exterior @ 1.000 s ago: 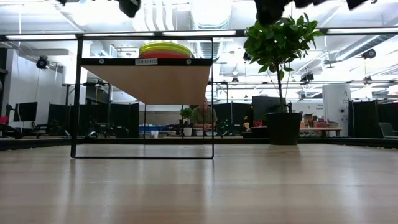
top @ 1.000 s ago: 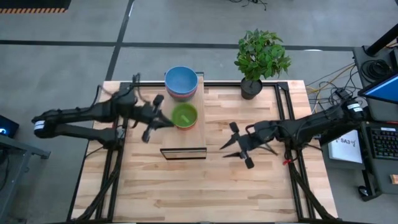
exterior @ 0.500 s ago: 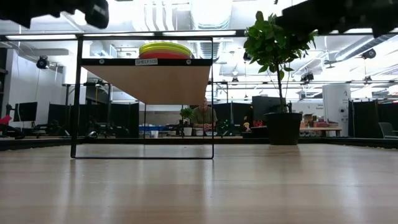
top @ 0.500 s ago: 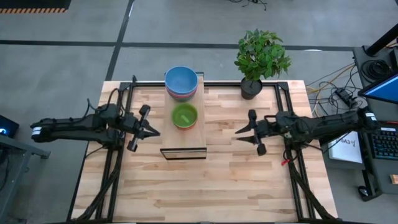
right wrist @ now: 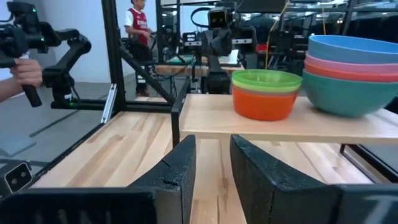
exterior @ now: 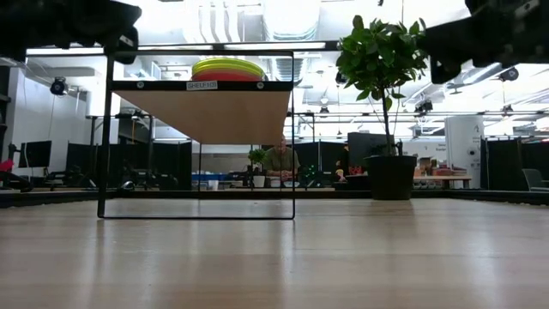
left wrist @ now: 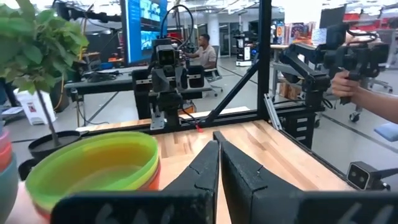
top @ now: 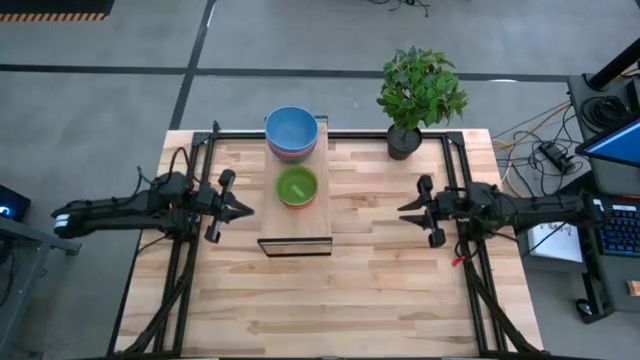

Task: Place and stack bowls onto a shelf
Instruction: Return to Home Position

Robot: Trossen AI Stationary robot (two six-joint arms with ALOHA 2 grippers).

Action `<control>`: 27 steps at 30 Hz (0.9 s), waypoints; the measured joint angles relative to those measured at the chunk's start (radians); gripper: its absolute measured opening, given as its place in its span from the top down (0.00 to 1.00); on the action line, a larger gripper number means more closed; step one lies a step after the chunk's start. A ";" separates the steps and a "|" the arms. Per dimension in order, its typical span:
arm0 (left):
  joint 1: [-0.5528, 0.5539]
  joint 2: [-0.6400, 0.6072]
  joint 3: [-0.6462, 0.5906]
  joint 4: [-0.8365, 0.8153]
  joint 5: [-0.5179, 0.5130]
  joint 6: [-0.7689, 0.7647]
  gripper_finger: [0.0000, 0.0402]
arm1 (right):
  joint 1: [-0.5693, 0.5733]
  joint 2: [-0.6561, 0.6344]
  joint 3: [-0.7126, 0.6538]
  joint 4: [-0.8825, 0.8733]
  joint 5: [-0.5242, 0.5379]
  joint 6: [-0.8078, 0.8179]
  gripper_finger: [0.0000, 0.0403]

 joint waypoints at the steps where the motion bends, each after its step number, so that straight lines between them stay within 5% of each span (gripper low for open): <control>1: 0.006 -0.010 -0.007 0.000 0.000 -0.007 1.00 | -0.004 -0.024 -0.007 -0.017 0.000 0.003 0.78; 17: 0.053 -0.177 -0.136 0.018 -0.019 -0.061 1.00 | -0.019 -0.346 -0.027 -0.363 0.012 -0.006 0.83; 27: 0.057 -0.283 -0.296 0.056 -0.080 -0.170 1.00 | -0.023 -0.333 -0.103 -0.296 0.033 -0.059 0.84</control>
